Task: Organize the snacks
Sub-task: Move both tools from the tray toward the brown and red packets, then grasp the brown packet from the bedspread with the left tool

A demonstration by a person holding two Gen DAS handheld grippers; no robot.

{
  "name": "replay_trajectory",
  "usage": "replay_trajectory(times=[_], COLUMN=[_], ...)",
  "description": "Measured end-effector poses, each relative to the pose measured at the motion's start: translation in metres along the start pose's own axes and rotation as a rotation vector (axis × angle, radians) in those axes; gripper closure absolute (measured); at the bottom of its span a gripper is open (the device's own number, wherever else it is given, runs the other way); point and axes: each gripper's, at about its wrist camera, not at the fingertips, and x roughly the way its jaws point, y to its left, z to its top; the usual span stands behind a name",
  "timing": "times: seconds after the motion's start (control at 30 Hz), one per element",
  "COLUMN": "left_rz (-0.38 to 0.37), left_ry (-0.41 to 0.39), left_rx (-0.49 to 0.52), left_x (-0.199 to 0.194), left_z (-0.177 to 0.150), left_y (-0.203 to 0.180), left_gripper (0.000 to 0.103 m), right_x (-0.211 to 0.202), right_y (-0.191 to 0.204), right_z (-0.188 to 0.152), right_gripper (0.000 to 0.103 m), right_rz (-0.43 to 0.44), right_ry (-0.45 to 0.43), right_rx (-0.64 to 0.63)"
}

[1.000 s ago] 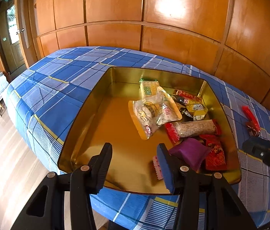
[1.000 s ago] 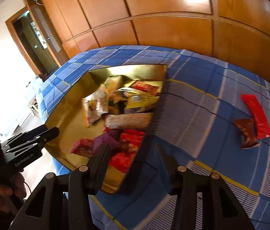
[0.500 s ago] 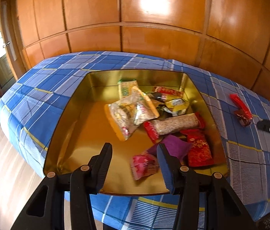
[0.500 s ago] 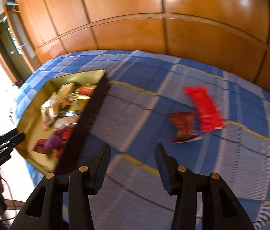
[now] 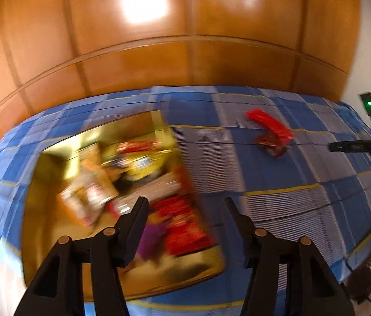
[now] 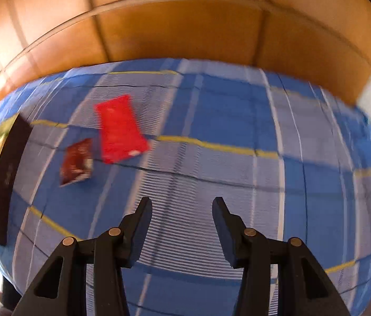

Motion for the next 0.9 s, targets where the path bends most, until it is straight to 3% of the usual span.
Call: replay_trajectory(times=[0.13,0.33,0.53,0.73,0.8,0.9], left_rz=[-0.127,-0.212,-0.228,-0.193,-0.167,-0.16], left_ry=[0.084,0.165,0.246,0.25,0.265,0.222], left_rx=[-0.017,-0.087,-0.152,-0.177,-0.17,-0.064], left_x=[0.03,0.08,0.137,0.175,0.188,0.183], left_z=[0.026,0.061,0.083,0.096,0.095,0.092], left_y=[-0.03,-0.073,-0.105,-0.118,-0.121,-0.131], left_gripper=[0.044,0.044,0.042,0.042,0.045,0.074], right_x=[-0.002,-0.004,-0.01,-0.011,-0.012,-0.013], right_y=[-0.008,-0.007,-0.001,-0.005,-0.003,0.0], right_z=[0.006,0.007,0.01,0.012,0.012,0.013], right_gripper=[0.055,0.055,0.055,0.055,0.055,0.055], right_rz=[0.057,0.108,0.141,0.173,0.178,0.179], right_ry=[-0.013,-0.004,-0.018,-0.017,-0.019,-0.023], right_rx=[0.073,0.089,0.084,0.111,0.107,0.098])
